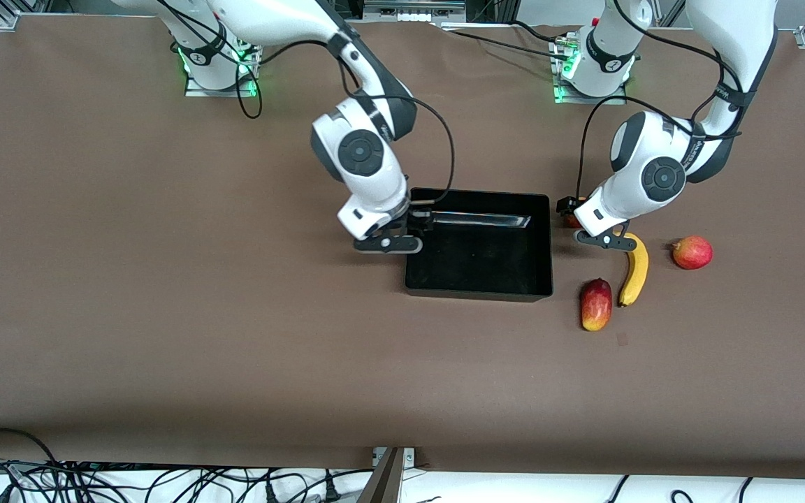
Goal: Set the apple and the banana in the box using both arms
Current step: 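Grasp the small red apple with the left gripper while the right gripper withdraws, then carry the red apple into the black box and open the left gripper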
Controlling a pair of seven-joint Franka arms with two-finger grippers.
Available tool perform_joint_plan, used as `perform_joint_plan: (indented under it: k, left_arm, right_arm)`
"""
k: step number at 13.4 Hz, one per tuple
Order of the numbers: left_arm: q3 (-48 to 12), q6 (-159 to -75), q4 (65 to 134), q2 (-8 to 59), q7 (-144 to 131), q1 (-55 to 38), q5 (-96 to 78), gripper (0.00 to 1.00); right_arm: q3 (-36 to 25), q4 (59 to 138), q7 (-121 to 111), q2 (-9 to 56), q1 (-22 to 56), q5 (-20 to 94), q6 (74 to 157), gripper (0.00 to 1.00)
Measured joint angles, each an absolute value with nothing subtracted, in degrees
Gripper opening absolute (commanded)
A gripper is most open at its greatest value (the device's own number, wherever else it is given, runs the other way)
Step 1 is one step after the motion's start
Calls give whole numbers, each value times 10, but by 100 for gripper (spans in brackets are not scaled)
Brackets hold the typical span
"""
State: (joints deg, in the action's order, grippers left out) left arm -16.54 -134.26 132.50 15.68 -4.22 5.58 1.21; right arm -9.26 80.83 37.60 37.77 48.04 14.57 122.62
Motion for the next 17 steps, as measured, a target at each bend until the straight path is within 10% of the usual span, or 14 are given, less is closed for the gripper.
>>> perform_joint_plan:
  k: [2,3,6,13,17]
  left_arm:
    - [-165,-1343,1328,166,-42,56,12,88]
    - [-165,-1343,1330,173,-41,56,12,49]
    - [-165,-1330,1334,185,-39,57,12,14]
    - [-177,-1064,1150,151,-41,56,12,14]
    - [-225,-1074,1097,163,-162,27,12,17]
  right_arm:
    - [-143,785,366,343,475,146,1157,100]
    - [-168,781,349,324,469,146,1141,100]
    - [-224,779,279,266,441,151,1080,100]
    - [-330,849,121,119,401,150,935,100]
    - [-296,898,78,57,337,98,916,100]
